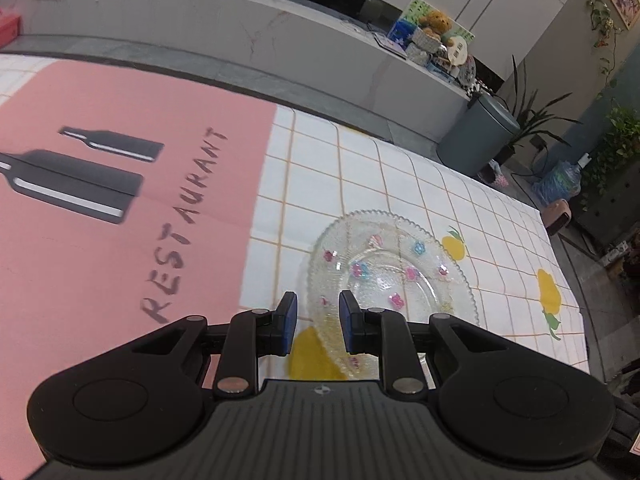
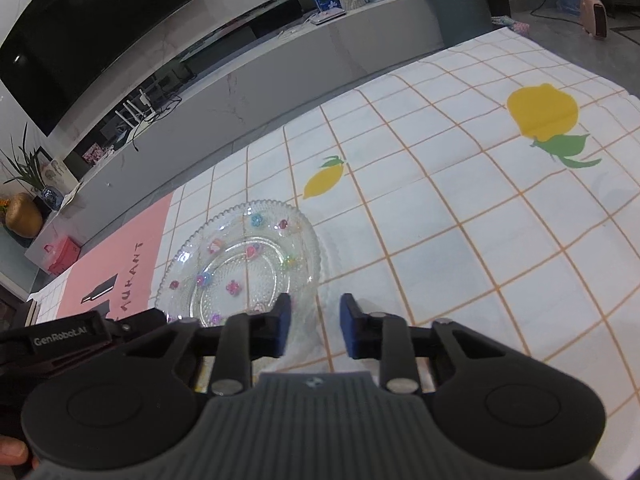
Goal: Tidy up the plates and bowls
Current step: 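Move both grippers to the stacked plates and close on their rims, then lift the stacked plates with both grippers and carry them toward the bowl stack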
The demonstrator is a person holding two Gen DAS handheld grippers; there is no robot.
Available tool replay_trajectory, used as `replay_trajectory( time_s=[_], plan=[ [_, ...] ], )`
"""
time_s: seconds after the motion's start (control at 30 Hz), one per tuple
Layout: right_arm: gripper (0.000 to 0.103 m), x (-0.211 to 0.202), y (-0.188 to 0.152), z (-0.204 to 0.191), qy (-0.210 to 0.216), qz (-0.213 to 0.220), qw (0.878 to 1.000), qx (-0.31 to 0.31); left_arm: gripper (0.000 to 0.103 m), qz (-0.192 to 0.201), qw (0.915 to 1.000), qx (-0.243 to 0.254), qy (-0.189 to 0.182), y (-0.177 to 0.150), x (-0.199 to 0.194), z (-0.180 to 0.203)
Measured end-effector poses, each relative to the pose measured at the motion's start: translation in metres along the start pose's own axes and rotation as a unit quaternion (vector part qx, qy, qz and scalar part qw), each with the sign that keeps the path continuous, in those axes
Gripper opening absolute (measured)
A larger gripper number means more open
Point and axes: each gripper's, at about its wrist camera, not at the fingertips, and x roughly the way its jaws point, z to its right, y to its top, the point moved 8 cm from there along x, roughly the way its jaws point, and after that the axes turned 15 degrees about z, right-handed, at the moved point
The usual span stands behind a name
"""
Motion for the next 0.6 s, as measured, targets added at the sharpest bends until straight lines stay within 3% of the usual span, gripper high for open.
replay_trajectory(
  time_s=[0.17,0.23,0.6],
  plan=[
    [0.018,0.0062,0.0020,-0.0012,0.007,-0.001,1.000,0.002,0.025,0.001,0.9999,0.011,0.000,-0.0024,0.0071,0.0048],
    [0.011,0.0080,0.0019,-0.0012,0.007,-0.001,1.000,0.002,0.025,0.001,0.9999,0.017,-0.001,-0.0021,0.0075,0.0058],
    [0.009,0.0027,0.0032,-0.0033,0.009,-0.013,1.000,0.003,0.019,0.001,0.9996,0.028,0.001,-0.0007,-0.0017,0.0028]
  ],
)
